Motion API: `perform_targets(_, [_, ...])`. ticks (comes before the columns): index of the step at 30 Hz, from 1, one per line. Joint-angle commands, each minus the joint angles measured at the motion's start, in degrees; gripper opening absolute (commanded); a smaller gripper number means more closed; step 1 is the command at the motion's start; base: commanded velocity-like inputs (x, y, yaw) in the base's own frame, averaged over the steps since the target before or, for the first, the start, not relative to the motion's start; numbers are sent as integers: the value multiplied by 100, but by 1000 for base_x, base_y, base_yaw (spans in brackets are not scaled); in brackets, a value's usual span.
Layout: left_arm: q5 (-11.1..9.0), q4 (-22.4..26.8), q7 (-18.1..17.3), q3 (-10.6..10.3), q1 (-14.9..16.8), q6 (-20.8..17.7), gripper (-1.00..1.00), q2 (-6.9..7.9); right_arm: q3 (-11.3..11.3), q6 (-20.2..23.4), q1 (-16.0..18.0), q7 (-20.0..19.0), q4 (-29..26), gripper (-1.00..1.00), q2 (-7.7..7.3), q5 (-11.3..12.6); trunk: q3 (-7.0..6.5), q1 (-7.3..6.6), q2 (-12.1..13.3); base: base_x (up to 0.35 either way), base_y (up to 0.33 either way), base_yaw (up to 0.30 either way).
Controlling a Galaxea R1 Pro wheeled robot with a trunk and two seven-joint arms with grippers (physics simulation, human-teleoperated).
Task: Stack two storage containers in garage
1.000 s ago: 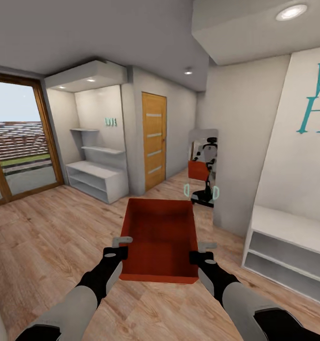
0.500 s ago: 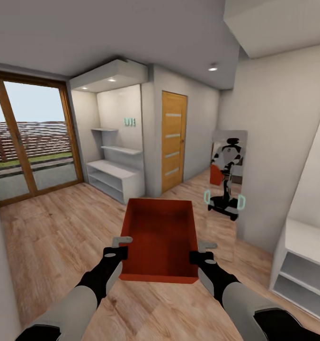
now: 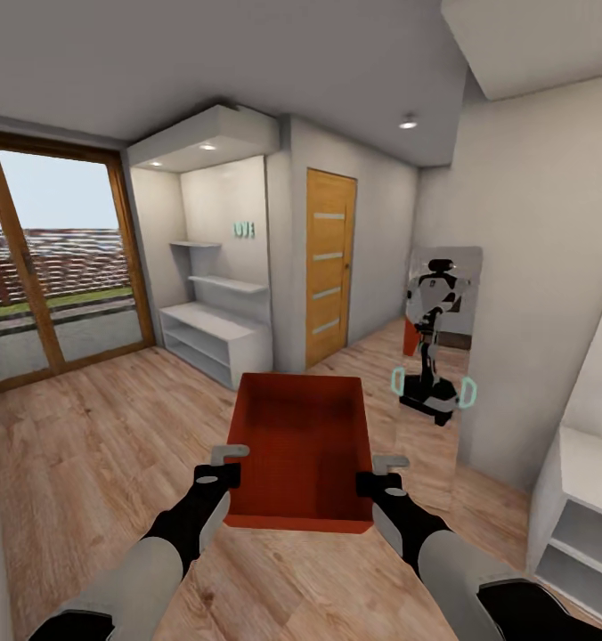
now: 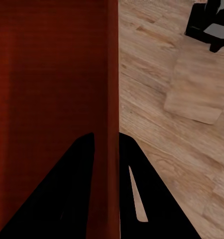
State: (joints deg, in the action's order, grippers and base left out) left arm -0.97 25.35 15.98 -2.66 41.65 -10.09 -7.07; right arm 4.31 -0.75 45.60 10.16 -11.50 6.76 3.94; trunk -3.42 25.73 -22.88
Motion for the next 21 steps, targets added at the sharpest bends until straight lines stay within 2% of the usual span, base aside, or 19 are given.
perform_targets(1, [88,13,99,2,1,-55,-100,57,18,-13,2,37,-1,-100,-149,2,2,5,-4,324,0,0])
perform_targets(21, [88,22,99,2,1,-55,-100,61,18,-13,2,39,0,-100,-149,2,2,5,-4,324,0,0])
